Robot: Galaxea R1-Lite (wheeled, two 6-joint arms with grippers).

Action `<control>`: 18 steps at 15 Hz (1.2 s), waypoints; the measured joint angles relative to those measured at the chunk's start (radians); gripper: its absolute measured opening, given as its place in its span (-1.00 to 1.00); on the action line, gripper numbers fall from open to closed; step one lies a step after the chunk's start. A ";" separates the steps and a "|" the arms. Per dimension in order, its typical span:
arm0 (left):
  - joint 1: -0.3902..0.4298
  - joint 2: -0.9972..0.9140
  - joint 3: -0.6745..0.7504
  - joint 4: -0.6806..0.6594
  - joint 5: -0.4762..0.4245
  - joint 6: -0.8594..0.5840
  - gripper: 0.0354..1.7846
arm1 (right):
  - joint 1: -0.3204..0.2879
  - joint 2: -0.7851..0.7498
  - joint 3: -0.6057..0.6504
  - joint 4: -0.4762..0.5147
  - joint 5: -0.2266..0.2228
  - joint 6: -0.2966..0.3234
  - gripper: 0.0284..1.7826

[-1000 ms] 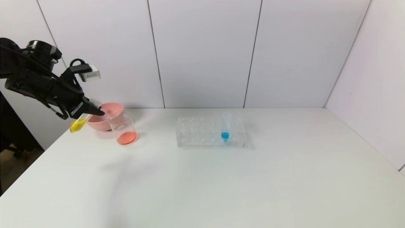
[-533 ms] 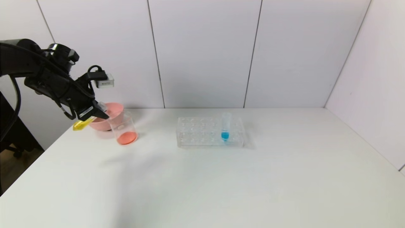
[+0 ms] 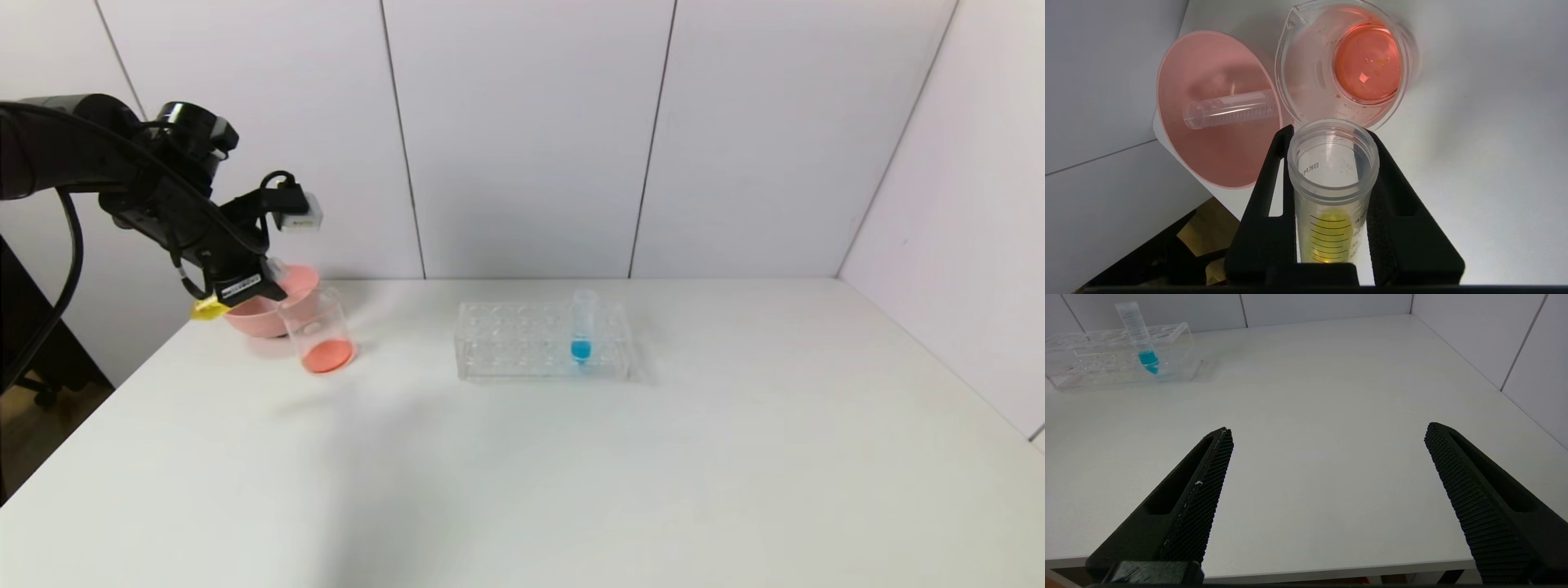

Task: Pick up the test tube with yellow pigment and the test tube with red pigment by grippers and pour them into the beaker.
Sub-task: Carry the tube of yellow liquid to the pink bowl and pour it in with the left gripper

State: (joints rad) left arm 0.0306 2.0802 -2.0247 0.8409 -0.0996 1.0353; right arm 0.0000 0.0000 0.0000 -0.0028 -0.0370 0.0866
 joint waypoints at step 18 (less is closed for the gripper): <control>-0.118 0.027 0.000 0.032 0.495 0.040 -0.48 | 0.000 0.000 0.000 0.000 0.000 0.000 0.92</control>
State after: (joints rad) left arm -0.0874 2.1074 -2.0249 0.8726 0.3953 1.0757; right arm 0.0000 0.0000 0.0000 -0.0028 -0.0370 0.0870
